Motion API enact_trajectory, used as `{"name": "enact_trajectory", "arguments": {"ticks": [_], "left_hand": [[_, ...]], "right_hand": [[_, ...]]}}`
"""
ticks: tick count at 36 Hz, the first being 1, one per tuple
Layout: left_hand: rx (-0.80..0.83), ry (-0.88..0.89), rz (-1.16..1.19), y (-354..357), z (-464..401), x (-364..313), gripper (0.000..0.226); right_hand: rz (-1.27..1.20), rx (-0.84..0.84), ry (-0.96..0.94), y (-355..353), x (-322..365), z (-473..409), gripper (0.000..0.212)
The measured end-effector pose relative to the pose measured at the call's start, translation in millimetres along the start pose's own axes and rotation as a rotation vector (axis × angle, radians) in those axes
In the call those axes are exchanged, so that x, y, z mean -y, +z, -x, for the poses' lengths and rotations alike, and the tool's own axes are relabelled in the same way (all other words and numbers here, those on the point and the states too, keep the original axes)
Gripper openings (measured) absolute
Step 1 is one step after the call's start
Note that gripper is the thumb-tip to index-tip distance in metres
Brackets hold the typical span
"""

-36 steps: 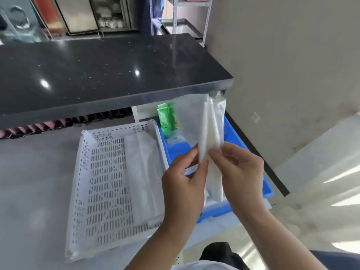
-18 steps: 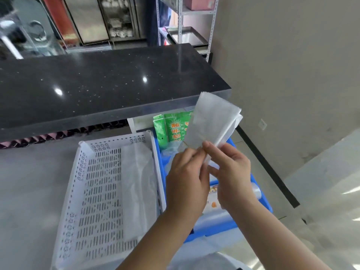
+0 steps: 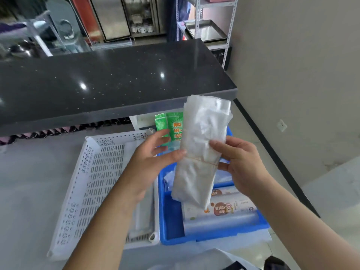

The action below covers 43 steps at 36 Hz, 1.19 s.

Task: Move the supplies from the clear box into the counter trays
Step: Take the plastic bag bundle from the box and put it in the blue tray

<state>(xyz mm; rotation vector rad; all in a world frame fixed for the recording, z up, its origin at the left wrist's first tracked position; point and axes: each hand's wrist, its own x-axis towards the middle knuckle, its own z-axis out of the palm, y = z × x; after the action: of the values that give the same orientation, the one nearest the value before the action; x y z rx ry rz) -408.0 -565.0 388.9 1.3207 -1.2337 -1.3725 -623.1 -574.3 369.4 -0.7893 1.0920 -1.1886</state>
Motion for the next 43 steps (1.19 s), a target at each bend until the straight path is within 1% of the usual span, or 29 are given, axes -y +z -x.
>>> {"name": "enact_trajectory", "arguments": {"ticks": [1, 2, 3, 6, 9, 11, 13, 17, 20, 24, 27, 31, 35, 37, 39, 41, 43], "left_hand": [[0.111, -0.06, 0.088, -1, -3, -1, 0.072], [0.185, -0.096, 0.147, -2, -5, 0, 0.069], [0.216, -0.112, 0.17, 0, -7, 1, 0.065], [0.203, -0.12, 0.211, 4, -9, 6, 0.061], [0.213, -0.146, 0.275, 8, -10, 10, 0.063], [0.221, -0.151, 0.257, 14, -10, 11, 0.052], [0.212, -0.153, 0.258, 21, -11, 14, 0.045], [0.157, -0.152, 0.32, 29, -13, 14, 0.052], [0.122, -0.121, 0.349, 32, -16, 11, 0.053], [0.119, -0.088, 0.299, 38, -20, 4, 0.056], [0.116, -0.061, 0.296, 43, -24, -1, 0.053], [0.082, -0.02, 0.307, 45, -30, -3, 0.043], [0.007, -0.011, 0.28, 41, -33, 1, 0.044], [-0.069, -0.003, 0.261, 34, -32, 4, 0.05], [-0.121, 0.018, 0.228, 26, -29, 6, 0.064], [-0.182, 0.086, 0.115, 19, -25, 7, 0.085], [-0.251, 0.21, -0.088, 12, -22, 7, 0.097]], "right_hand": [[0.003, 0.04, 0.024, -3, 1, -1, 0.012], [0.005, 0.078, 0.046, -5, 1, -2, 0.015], [0.003, 0.112, 0.066, -7, 3, -3, 0.018], [-0.002, 0.186, 0.098, -13, 7, -5, 0.029], [0.03, 0.224, 0.105, -18, 13, -7, 0.03], [0.063, 0.239, 0.112, -22, 16, -7, 0.031], [0.098, 0.256, 0.118, -27, 19, -7, 0.033], [0.146, 0.343, 0.133, -40, 27, -5, 0.04], [0.172, 0.353, 0.14, -47, 31, -5, 0.044], [0.251, 0.359, 0.087, -45, 40, -9, 0.039], [0.235, 0.347, 0.039, -41, 46, -14, 0.037], [0.224, 0.288, -0.063, -34, 46, -23, 0.027], [0.26, 0.275, -0.151, -29, 44, -34, 0.028], [0.34, 0.273, -0.223, -28, 46, -40, 0.03], [0.51, 0.225, -0.319, -28, 47, -46, 0.03], [0.773, 0.159, -0.434, -29, 48, -52, 0.023], [1.087, 0.117, -0.551, -30, 44, -56, 0.019]]}}
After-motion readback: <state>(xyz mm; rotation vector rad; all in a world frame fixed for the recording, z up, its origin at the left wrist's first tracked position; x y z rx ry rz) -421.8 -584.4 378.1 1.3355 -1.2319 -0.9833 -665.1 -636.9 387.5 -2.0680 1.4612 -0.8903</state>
